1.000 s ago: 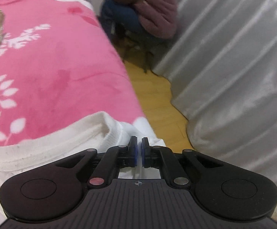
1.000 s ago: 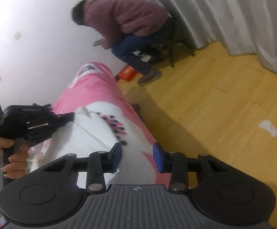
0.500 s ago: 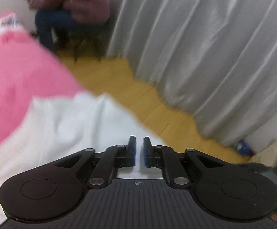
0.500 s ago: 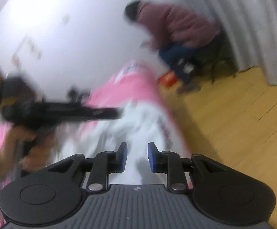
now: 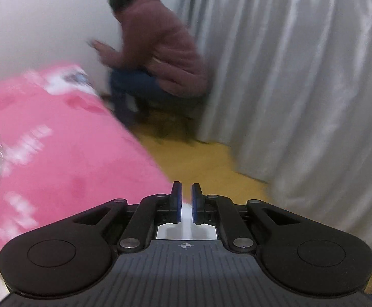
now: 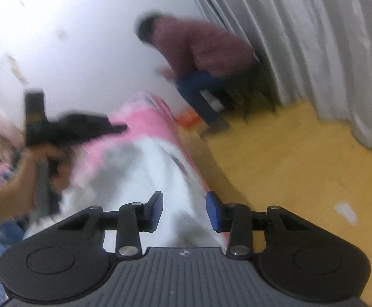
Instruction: Fold clothes
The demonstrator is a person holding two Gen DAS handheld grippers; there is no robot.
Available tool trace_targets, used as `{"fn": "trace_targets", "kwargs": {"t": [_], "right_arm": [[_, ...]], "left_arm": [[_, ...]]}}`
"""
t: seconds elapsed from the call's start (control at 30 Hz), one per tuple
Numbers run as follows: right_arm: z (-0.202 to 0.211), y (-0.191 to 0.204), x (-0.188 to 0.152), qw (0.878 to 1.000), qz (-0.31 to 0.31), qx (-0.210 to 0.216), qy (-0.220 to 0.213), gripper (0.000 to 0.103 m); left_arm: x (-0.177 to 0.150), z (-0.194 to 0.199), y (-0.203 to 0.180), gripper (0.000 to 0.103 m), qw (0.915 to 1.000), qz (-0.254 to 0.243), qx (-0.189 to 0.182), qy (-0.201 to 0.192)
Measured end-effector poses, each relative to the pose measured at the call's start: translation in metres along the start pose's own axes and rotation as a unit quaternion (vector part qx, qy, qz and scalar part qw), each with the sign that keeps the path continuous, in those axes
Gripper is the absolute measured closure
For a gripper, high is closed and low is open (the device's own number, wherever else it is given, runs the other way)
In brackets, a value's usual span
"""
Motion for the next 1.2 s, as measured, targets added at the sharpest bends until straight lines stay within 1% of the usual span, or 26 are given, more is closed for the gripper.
{"fn": "trace_targets", "kwargs": {"t": [0.03, 0.07, 0.1, 0.13, 0.17, 0.2, 0.23, 0.27, 0.3, 0.33, 0.37, 0.4, 0.47, 0.53, 0.57, 0.67, 0.73, 0.77, 0.8, 0.83, 0.87, 0.93, 1.07, 1.13, 1.2], "right_arm": [[-0.001, 0.01, 0.002, 1.0, 0.015, 0.019, -0.003, 0.061], [-0.003, 0.018, 0.001, 0.999, 0.027, 0.032, 0.0, 0.061], [-0.006, 0.025, 0.0, 0.998, 0.039, 0.043, 0.004, 0.06], [-0.014, 0.03, -0.004, 0.998, 0.043, 0.047, 0.022, 0.06], [-0.024, 0.031, -0.012, 0.997, 0.046, 0.041, 0.047, 0.061], [-0.031, 0.029, -0.019, 0.996, 0.05, 0.029, 0.063, 0.063], [-0.037, 0.027, -0.025, 0.995, 0.055, 0.016, 0.076, 0.063], [-0.035, 0.025, -0.026, 0.996, 0.052, 0.011, 0.072, 0.063], [-0.033, 0.024, -0.025, 0.996, 0.053, 0.006, 0.071, 0.063], [-0.032, 0.022, -0.027, 0.996, 0.058, -0.001, 0.072, 0.063], [-0.031, 0.019, -0.031, 0.996, 0.056, -0.002, 0.075, 0.063], [-0.029, 0.017, -0.032, 0.996, 0.05, -0.001, 0.076, 0.063], [-0.027, 0.016, -0.032, 0.996, 0.044, 0.002, 0.077, 0.063], [-0.024, 0.011, -0.029, 0.996, 0.047, 0.002, 0.075, 0.062], [-0.024, 0.011, -0.03, 0.996, 0.047, 0.002, 0.074, 0.062], [-0.03, 0.007, -0.03, 0.996, 0.043, 0.005, 0.072, 0.062], [-0.031, 0.004, -0.03, 0.997, 0.043, 0.006, 0.07, 0.061], [-0.03, 0.005, -0.03, 0.997, 0.042, 0.007, 0.068, 0.061], [-0.027, 0.006, -0.031, 0.997, 0.039, 0.008, 0.066, 0.06], [-0.024, 0.007, -0.031, 0.997, 0.036, 0.009, 0.063, 0.059], [-0.021, 0.007, -0.029, 0.998, 0.032, 0.009, 0.059, 0.056], [-0.014, 0.011, -0.025, 0.998, 0.034, 0.012, 0.048, 0.052], [-0.009, 0.023, -0.014, 0.998, 0.046, 0.009, 0.032, 0.043], [-0.017, 0.029, -0.003, 0.999, 0.039, 0.008, 0.034, 0.043], [-0.032, 0.04, 0.01, 0.998, 0.054, -0.002, 0.042, 0.043]], "left_arm": [[-0.011, -0.005, -0.005, 0.097, 0.9993, 0.008, -0.029, 0.023], [-0.02, -0.012, -0.007, 0.096, 0.9982, 0.008, -0.04, 0.045], [-0.03, -0.023, -0.005, 0.095, 0.997, 0.0, -0.032, 0.07], [-0.038, -0.034, 0.002, 0.096, 0.9963, -0.015, -0.012, 0.084], [-0.04, -0.039, 0.009, 0.098, 0.9963, -0.027, -0.001, 0.081], [-0.035, -0.042, 0.015, 0.098, 0.9971, -0.03, 0.011, 0.07], [-0.026, -0.044, 0.021, 0.098, 0.9982, -0.014, 0.025, 0.053], [-0.018, -0.048, 0.026, 0.099, 0.9983, 0.001, 0.043, 0.038], [-0.012, -0.05, 0.031, 0.098, 0.9952, 0.002, 0.094, 0.027], [-0.005, -0.045, 0.036, 0.099, 0.9911, -0.005, 0.131, 0.019], [0.002, -0.039, 0.041, 0.099, 0.9869, -0.012, 0.16, 0.013], [0.007, -0.028, 0.045, 0.098, 0.9862, 0.0, 0.166, 0.002], [0.01, -0.003, 0.049, 0.095, 0.9864, 0.032, 0.159, -0.024], [0.013, 0.029, 0.053, 0.087, 0.9782, 0.04, 0.199, -0.044], [0.014, 0.039, 0.053, 0.083, 0.9763, 0.045, 0.206, -0.051], [0.001, 0.082, 0.055, 0.082, 0.9764, 0.059, 0.201, -0.054], [-0.009, 0.108, 0.05, 0.077, 0.9765, 0.053, 0.202, -0.052], [-0.011, 0.117, 0.049, 0.069, 0.9764, 0.048, 0.205, -0.05], [-0.017, 0.128, 0.05, 0.063, 0.9762, 0.042, 0.208, -0.047], [-0.024, 0.14, 0.052, 0.061, 0.9758, 0.039, 0.21, -0.045], [-0.029, 0.149, 0.055, 0.054, 0.976, 0.038, 0.21, -0.041], [-0.036, 0.159, 0.066, 0.05, 0.976, 0.023, 0.215, -0.027], [-0.059, 0.165, 0.076, 0.049, 0.9771, -0.006, 0.213, 0.0], [-0.061, 0.16, 0.082, 0.049, 0.977, -0.024, 0.212, 0.011], [-0.061, 0.153, 0.09, 0.046, 0.9782, -0.034, 0.204, 0.019]]}}
Point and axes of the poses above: each gripper's, at about its wrist camera, not at the fingertips, and z roughly against the way its jaws point, y to its left, x to its top, the point moved 7 cm from there along -z, roughly the way its jaws point, and after that the axes turned 8 degrees about -x, right-handed, at the moved point
